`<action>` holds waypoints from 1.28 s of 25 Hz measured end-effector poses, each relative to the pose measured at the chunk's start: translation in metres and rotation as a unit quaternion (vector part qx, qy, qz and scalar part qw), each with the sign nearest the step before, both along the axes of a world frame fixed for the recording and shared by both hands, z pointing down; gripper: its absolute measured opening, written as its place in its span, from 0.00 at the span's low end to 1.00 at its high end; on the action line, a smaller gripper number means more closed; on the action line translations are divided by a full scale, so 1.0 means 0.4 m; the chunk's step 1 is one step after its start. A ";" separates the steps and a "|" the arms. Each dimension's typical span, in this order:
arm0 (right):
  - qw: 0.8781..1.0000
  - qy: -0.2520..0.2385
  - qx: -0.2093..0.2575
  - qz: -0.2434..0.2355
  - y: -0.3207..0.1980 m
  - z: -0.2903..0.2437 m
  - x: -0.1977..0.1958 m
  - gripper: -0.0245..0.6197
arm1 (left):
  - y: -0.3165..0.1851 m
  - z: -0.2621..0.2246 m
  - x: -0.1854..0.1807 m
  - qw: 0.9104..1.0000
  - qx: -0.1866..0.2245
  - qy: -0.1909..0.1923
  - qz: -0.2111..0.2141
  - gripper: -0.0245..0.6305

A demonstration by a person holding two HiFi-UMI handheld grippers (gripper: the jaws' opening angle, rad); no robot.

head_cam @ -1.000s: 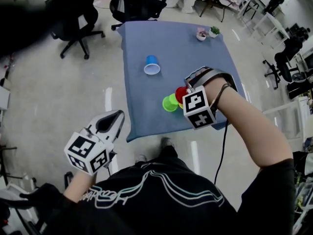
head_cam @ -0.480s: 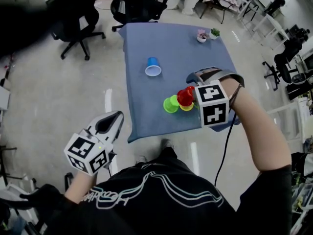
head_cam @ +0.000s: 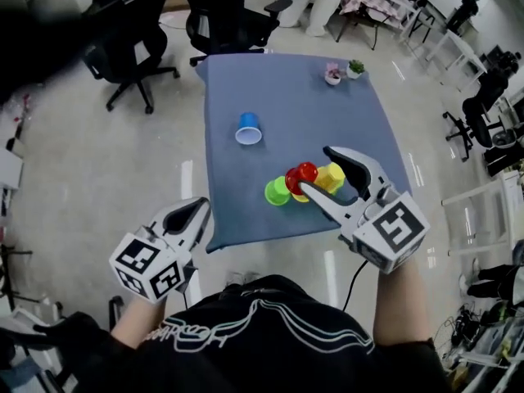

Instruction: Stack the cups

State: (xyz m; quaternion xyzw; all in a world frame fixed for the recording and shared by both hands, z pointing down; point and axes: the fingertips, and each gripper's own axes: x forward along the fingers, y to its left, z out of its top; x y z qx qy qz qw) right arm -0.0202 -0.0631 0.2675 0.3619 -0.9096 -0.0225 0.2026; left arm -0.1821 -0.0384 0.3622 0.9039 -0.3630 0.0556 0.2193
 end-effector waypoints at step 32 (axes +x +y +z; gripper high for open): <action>0.901 -0.027 -0.309 0.302 -0.674 0.477 -0.239 0.47 | -0.580 0.099 -0.347 0.987 -0.033 -0.017 0.157 0.07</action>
